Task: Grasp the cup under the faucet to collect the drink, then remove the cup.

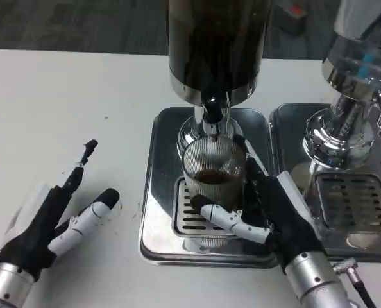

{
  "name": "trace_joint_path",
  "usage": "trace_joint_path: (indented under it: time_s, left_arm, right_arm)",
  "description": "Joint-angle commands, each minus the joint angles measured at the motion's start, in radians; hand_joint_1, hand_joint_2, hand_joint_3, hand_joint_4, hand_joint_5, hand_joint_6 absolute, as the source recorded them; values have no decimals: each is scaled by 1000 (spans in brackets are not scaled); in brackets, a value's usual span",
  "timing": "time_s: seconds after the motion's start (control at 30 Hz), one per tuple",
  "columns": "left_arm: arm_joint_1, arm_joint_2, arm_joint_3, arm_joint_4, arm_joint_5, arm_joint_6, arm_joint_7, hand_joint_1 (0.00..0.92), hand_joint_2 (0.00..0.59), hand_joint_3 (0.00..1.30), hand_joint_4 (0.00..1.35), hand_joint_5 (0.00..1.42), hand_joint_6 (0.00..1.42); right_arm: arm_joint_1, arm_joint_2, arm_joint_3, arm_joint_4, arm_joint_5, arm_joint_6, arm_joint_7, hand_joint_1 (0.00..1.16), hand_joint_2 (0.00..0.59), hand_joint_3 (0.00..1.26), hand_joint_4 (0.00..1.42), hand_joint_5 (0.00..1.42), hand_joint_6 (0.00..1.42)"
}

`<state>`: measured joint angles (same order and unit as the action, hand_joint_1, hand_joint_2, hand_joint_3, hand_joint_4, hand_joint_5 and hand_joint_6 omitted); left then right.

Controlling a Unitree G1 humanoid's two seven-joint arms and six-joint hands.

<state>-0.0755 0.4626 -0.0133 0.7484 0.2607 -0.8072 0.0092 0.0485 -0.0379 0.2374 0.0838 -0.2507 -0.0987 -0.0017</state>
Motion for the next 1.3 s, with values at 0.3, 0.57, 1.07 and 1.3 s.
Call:
trace_joint_path:
  time_s: [0.3, 0.57, 1.07, 1.3]
  left_arm:
    - [-7, 11, 7, 3, -29, 6, -30, 0, 156, 0, 0, 25, 0]
    - [3, 10, 12, -1, -43, 11, -41, 0, 156, 0, 0, 25, 0]
    - [19, 12, 15, -11, -55, 13, -38, 0, 156, 7, 0, 26, 0]
    - [27, 10, 19, -17, -59, 14, -39, 0, 156, 9, 0, 26, 0]
  right_arm:
    - [-56, 47, -4, 89, 6, -17, -44, 747, 165, 0, 0, 0, 0]
    - [-70, 61, 1, 140, 6, -51, -58, 787, 148, 0, 0, 0, 0]
    - [-71, 78, 0, 173, -9, -59, -112, 922, 166, 18, 133, 195, 303]
    - [-68, 92, -2, 181, -10, -60, -142, 952, 176, 179, 328, 365, 490]
